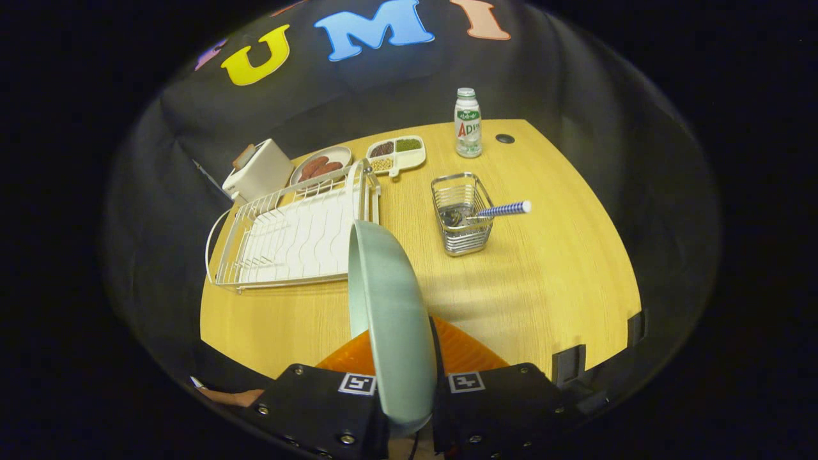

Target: Take the plate from the dish rack, then take the spoon from the basket and place it into the plate.

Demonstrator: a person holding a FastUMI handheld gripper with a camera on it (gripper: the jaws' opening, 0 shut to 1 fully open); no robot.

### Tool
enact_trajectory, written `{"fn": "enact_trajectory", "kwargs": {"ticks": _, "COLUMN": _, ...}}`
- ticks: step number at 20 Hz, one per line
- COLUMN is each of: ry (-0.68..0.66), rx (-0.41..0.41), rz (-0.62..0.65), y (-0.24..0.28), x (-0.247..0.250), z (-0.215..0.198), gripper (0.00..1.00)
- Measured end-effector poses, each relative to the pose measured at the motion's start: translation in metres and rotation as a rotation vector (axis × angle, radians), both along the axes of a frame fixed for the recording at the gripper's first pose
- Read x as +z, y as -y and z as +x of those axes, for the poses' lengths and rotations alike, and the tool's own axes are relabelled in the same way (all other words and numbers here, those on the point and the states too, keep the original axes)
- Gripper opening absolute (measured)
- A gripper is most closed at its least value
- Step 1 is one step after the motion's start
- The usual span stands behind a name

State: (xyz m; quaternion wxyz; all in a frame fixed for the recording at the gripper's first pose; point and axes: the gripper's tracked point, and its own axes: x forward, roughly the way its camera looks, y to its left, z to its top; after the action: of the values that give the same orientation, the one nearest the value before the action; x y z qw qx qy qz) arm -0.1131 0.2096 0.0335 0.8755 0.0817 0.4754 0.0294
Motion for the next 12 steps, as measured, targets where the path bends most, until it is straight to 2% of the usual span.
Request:
{"fn": "enact_trajectory", "kwargs": {"ticks": 4, "ry": -0.053, "rx": 0.054, "rz": 0.061, "y": -0.003, "x": -0.034, "z": -0.013, "gripper": 0.26}}
{"fn": "enact_trajectory", "kwargs": {"ticks": 12, "ry": -0.098, "rx": 0.115, "rz": 0.344, "y": -0.037, "x": -0.078, "z": -0.012, "gripper": 0.27}}
